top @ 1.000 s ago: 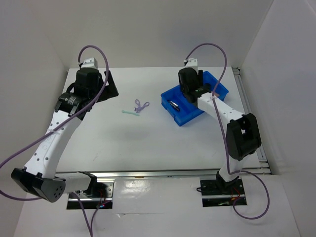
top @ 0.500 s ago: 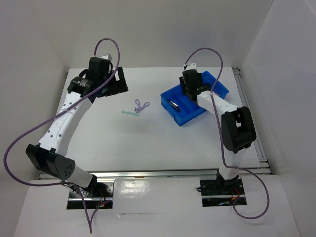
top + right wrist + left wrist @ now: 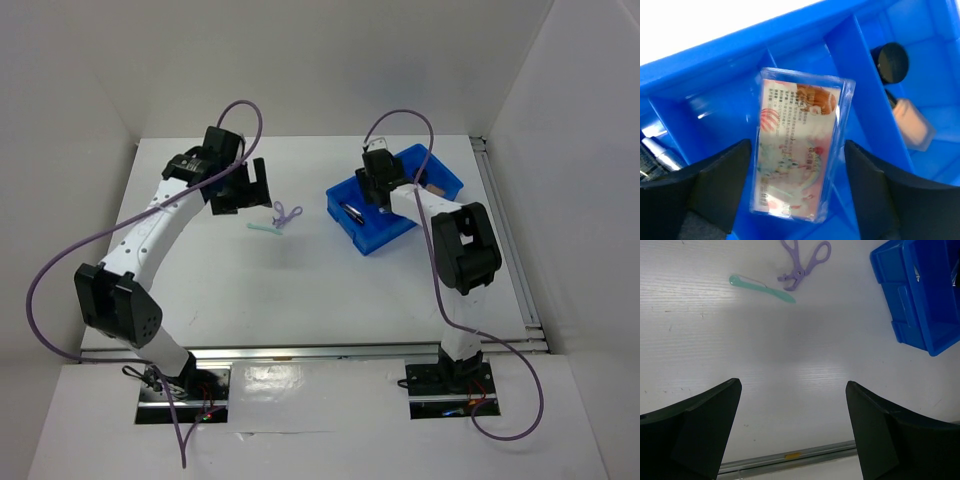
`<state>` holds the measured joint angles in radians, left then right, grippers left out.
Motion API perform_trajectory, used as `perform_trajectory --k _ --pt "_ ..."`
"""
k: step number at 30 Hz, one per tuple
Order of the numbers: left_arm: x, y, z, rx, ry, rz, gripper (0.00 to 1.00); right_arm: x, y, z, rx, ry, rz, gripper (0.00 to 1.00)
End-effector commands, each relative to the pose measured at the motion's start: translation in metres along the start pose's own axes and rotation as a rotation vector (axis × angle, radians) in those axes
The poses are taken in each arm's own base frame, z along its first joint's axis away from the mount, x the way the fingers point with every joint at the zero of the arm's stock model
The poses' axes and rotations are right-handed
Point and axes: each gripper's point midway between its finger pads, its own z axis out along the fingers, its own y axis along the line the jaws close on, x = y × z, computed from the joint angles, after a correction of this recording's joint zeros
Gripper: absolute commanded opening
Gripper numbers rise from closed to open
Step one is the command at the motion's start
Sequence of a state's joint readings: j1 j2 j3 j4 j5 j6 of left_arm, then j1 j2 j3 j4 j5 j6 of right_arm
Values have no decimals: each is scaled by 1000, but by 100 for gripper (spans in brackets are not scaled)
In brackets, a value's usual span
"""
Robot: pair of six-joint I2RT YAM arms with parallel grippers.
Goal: Organize the makeup
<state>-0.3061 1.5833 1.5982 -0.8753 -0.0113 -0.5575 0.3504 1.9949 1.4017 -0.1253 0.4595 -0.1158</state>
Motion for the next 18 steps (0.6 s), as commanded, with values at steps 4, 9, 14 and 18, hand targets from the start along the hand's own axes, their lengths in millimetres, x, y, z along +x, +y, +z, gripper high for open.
perform_trajectory --k 4,9,14,18 --pt "-23 -16 -10 43 -47 16 100 -53 -18 -15 25 -94 63 93" --pt "-33 -21 -9 47 -55 25 100 -97 -30 -42 31 -180 111 93" --pt "-41 -10 -15 -28 -81 32 100 -131 16 -78 -182 -194 154 53" --pt "-46 17 -30 -185 -136 -61 100 -128 100 -100 -440 -102 96 43"
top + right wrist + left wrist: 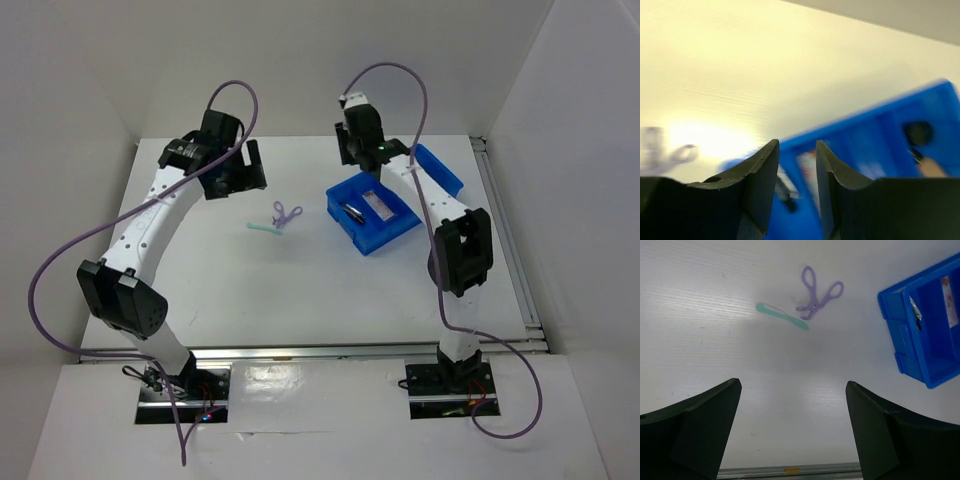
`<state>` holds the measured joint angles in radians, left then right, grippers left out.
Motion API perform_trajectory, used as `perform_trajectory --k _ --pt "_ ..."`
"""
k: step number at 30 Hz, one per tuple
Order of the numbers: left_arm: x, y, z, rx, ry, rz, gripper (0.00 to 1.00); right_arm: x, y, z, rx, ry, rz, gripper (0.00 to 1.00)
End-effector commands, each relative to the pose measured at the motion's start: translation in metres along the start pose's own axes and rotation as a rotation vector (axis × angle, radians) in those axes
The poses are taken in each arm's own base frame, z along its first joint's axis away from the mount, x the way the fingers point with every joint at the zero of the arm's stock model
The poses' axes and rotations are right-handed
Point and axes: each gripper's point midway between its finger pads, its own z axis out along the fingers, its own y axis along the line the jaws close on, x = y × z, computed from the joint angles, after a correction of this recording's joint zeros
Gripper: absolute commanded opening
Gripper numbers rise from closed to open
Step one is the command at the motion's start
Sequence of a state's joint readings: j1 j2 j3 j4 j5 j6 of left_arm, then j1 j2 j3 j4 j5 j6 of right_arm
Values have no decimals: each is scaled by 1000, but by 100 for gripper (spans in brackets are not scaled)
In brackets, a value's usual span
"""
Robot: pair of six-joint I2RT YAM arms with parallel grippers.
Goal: Organize the makeup
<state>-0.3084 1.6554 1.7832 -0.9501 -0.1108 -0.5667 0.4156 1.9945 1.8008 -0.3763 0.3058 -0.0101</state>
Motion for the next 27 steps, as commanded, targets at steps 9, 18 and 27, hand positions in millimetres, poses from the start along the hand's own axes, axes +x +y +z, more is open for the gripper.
perform_trajectory --k 9,18,27 --pt "-29 31 -66 -81 -285 -192 100 39 215 -24 -536 340 135 87" --pt "-20 32 -57 -86 -240 -136 100 82 242 0 -493 442 282 87" --pt "-15 27 -50 -58 -209 -122 100 91 267 24 -412 327 220 81"
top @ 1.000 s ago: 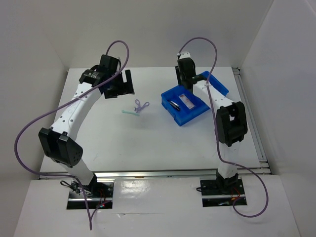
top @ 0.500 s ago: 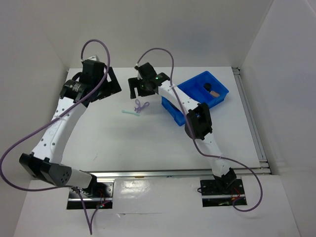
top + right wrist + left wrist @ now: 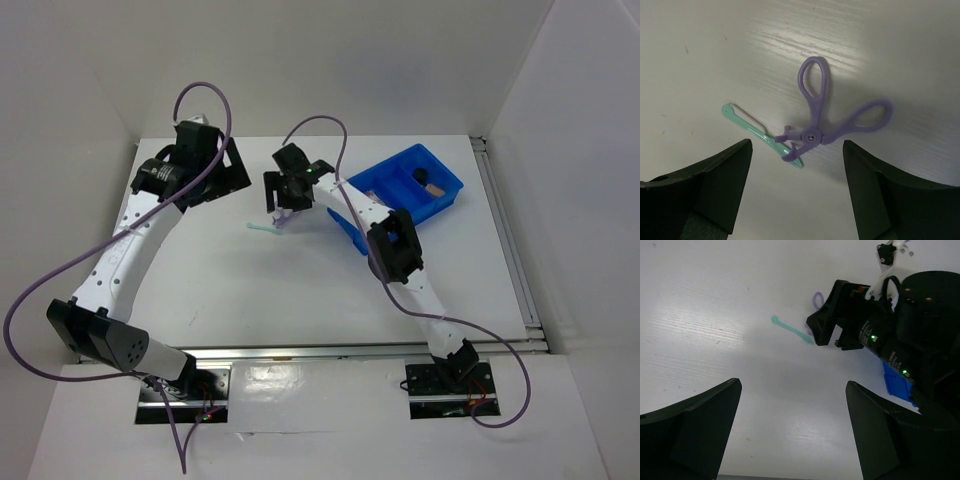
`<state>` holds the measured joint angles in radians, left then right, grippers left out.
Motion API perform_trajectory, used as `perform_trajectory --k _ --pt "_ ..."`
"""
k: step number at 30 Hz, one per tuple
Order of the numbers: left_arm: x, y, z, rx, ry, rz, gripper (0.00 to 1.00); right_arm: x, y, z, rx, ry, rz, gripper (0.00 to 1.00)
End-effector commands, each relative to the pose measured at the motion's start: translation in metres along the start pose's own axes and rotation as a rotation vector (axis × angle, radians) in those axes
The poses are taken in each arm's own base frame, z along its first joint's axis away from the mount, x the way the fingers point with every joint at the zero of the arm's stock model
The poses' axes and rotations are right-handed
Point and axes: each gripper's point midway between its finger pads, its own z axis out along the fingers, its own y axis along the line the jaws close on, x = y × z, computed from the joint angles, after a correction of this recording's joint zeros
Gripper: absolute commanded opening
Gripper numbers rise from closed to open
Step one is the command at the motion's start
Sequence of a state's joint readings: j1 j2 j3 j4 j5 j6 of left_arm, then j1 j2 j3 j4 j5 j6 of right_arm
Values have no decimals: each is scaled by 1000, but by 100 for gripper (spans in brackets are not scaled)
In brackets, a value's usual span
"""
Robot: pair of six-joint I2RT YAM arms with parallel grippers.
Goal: Organize the makeup
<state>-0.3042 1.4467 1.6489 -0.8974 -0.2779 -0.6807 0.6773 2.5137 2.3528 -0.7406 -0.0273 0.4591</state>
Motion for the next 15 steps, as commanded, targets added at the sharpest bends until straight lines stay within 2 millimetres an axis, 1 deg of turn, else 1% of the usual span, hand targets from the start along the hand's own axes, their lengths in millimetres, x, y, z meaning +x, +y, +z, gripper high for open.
perform_trajectory --k 1,2,4,5,6,7,9,10,11,12,13,14,15 --pt "-3 -4 -2 32 -7 13 100 -15 19 16 5 -107 -31 79" --pt "-3 -4 -2 32 -7 22 100 -13 15 20 18 -104 -30 77" --pt "-3 -4 -2 32 -7 22 100 -26 18 23 11 -160 -41 76" --pt "-3 -4 -2 32 -7 22 100 -29 20 23 5 -173 -53 74" --pt "-3 -4 -2 32 -7 22 100 -31 18 29 9 -188 -67 74" --pt "0 -3 0 27 0 24 100 -26 12 37 30 -179 -76 72" --pt "2 -1 -1 22 8 36 100 -30 10 40 38 -197 -102 71" --pt "2 -1 -1 22 8 36 100 -23 9 47 56 -191 -117 69" --pt "1 1 0 13 2 36 100 -24 8 47 65 -194 -125 68" --pt "1 1 0 13 2 36 100 -21 3 51 82 -189 -145 68" --pt "2 2 -1 8 9 38 100 -20 -3 55 107 -190 -155 64" --pt "2 3 0 0 4 38 100 -18 -2 55 121 -196 -173 62" --pt "2 3 0 0 4 38 100 -17 -8 58 145 -195 -196 59"
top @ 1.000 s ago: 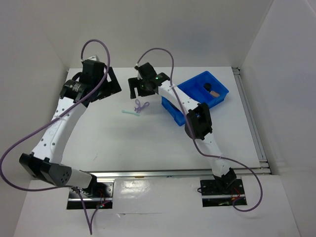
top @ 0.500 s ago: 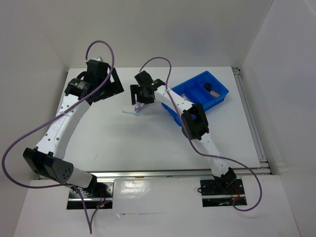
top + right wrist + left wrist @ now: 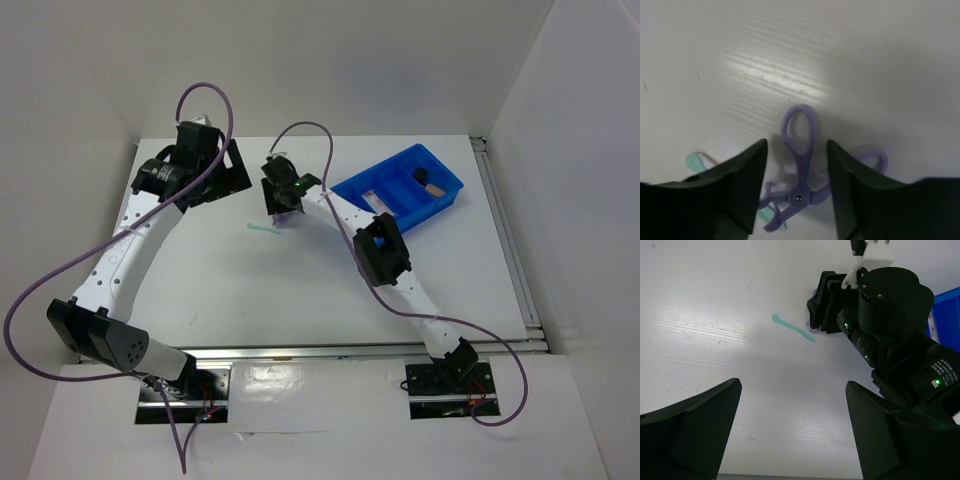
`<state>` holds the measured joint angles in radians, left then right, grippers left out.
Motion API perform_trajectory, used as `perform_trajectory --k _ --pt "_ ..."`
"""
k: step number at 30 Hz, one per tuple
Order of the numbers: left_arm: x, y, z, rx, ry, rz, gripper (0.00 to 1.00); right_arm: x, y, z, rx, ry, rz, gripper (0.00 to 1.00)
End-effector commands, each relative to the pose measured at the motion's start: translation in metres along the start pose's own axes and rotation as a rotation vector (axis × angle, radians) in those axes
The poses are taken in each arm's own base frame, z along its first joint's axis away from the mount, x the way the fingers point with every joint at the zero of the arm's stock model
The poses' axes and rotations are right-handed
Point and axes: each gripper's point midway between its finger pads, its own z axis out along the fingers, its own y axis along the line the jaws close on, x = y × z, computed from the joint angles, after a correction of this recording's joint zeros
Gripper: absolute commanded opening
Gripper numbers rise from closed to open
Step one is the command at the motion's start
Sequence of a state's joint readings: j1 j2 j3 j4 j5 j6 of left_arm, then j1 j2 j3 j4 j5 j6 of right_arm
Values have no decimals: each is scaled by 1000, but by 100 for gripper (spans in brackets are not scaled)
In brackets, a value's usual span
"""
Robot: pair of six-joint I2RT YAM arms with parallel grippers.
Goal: Organize the makeup
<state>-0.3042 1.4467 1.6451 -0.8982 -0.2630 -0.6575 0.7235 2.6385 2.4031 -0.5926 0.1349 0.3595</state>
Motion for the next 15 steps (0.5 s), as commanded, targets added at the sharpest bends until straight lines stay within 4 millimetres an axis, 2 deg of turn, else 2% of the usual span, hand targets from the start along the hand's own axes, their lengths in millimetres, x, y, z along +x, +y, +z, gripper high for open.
perform_trajectory --k 1,5,6,7,10,13,15 --pt "-1 4 -1 -10 -8 13 100 -11 -5 8 89 -82 -74 51" --pt "0 4 3 -15 0 16 100 -5 -15 5 146 -80 -120 40" --pt "0 4 3 -15 0 16 100 -11 -14 0 151 -94 -118 36" --pt "0 4 3 -15 0 16 100 -9 -9 -1 144 -93 -136 33" --pt "0 4 3 -15 0 16 100 -24 -6 -14 144 -123 -137 21" --pt "-2 3 3 -10 -8 13 100 -40 4 -31 97 -149 -129 16" --pt "-2 3 3 -10 -8 13 100 -66 16 -53 52 -208 -114 16"
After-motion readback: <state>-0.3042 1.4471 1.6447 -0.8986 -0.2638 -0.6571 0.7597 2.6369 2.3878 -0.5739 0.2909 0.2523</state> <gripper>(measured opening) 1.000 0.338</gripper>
